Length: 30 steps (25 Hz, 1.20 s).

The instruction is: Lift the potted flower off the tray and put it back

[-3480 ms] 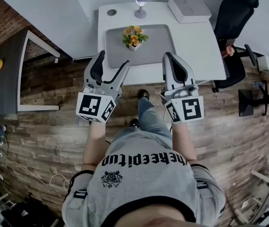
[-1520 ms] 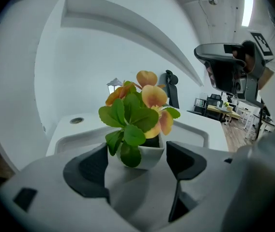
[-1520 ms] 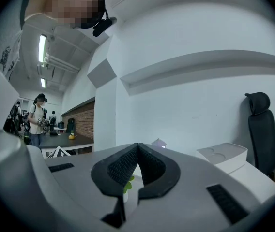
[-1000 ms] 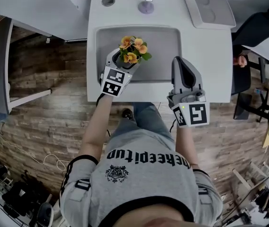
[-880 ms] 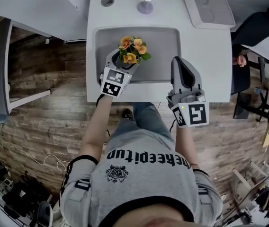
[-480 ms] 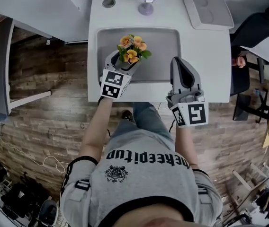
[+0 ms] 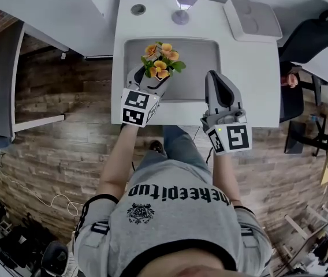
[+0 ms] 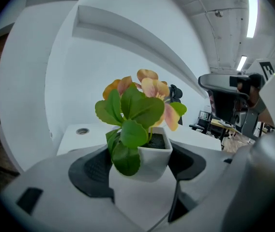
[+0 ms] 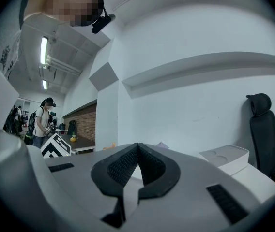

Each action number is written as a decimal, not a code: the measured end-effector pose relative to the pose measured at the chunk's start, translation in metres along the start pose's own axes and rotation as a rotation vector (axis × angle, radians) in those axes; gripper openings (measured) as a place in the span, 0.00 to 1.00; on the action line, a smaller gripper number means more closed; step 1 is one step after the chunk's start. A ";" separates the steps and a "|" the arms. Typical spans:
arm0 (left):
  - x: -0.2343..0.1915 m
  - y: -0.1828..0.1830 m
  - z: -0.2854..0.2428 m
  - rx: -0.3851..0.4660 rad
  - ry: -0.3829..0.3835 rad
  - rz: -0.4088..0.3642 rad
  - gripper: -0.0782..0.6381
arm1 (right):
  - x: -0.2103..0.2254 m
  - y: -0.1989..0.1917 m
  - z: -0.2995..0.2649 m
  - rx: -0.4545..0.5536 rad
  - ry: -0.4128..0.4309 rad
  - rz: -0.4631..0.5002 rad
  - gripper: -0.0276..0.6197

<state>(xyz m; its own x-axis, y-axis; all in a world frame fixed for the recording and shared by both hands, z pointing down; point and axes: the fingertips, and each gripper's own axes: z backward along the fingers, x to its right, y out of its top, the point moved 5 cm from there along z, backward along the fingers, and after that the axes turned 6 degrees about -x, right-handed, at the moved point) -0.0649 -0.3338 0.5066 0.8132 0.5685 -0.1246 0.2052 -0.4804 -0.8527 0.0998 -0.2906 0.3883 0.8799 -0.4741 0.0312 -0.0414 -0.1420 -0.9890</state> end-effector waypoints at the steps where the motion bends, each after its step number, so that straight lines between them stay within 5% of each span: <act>1: 0.001 0.004 0.004 0.010 0.004 -0.002 0.60 | -0.001 0.001 0.000 0.002 0.003 0.002 0.05; 30: 0.019 0.068 0.151 0.288 0.141 -0.008 0.60 | -0.042 0.035 0.044 0.094 -0.004 0.059 0.05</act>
<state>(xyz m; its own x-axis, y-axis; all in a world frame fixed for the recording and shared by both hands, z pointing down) -0.1178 -0.2548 0.3699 0.8837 0.4638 -0.0630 0.0654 -0.2556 -0.9646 0.0822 -0.2377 0.3464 0.8792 -0.4757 -0.0277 -0.0484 -0.0314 -0.9983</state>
